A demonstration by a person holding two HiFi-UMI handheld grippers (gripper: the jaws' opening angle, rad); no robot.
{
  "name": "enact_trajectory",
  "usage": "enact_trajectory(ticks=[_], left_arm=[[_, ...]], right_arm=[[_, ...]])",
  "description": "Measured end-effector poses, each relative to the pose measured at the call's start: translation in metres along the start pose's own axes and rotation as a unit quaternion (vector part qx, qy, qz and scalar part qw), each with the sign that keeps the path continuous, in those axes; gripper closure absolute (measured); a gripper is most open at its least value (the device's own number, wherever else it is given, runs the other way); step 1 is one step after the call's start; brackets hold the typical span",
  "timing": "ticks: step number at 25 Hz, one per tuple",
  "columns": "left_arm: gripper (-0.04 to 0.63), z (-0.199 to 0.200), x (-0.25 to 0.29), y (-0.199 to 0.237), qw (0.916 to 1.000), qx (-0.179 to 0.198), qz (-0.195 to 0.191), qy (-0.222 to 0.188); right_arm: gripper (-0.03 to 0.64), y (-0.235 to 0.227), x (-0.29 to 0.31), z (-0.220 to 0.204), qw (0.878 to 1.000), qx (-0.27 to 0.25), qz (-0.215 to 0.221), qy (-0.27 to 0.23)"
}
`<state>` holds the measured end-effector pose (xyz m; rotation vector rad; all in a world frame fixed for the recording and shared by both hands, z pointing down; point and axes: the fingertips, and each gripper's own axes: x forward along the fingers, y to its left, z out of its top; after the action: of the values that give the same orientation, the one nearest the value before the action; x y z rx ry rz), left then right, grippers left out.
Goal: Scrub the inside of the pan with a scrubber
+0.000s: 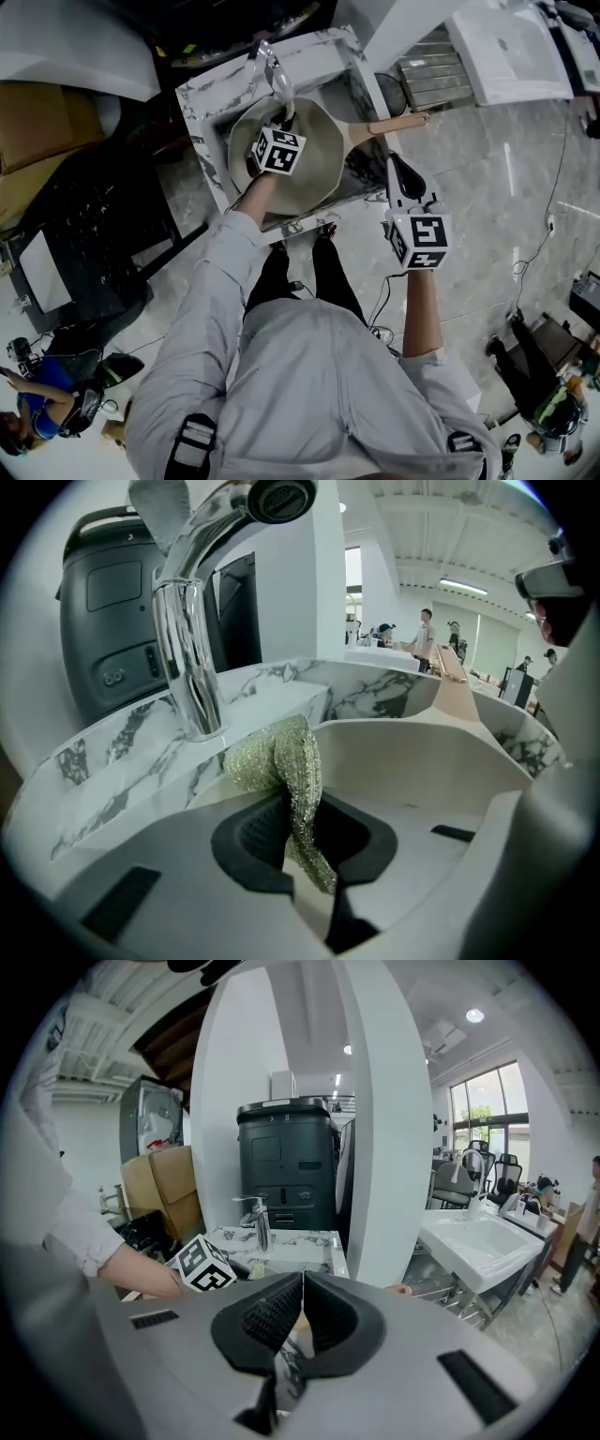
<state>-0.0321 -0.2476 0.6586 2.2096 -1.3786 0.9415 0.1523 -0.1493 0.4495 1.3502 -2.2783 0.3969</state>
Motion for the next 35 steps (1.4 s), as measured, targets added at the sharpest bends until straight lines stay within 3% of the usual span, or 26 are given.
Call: enact_trajectory(ticks=[10, 18, 25, 30, 35], left_arm=[[0.535, 0.016, 0.009, -0.026, 0.9932, 0.034, -0.111, -0.01], [0.535, 0.027, 0.01, -0.054, 0.9809, 0.063, -0.183, -0.016], [0.535, 0.023, -0.002, -0.086, 0.9621, 0.096, -0.255, -0.016], [0.535, 0.017, -0.017, -0.118, 0.9425, 0.111, -0.315, -0.019], [0.535, 0.011, -0.029, -0.137, 0.9289, 0.128, -0.347, -0.012]], right_arm=[[0.581, -0.005, -0.003, -0.01, 1.0, 0.008, -0.002, 0.008], [0.581, -0.01, -0.007, -0.014, 1.0, 0.012, -0.009, 0.011], [0.581, -0.01, -0.01, -0.015, 1.0, 0.015, -0.013, 0.011], [0.581, -0.01, -0.013, -0.018, 1.0, 0.017, -0.016, 0.011], [0.581, -0.011, -0.015, -0.018, 1.0, 0.014, -0.013, 0.01]])
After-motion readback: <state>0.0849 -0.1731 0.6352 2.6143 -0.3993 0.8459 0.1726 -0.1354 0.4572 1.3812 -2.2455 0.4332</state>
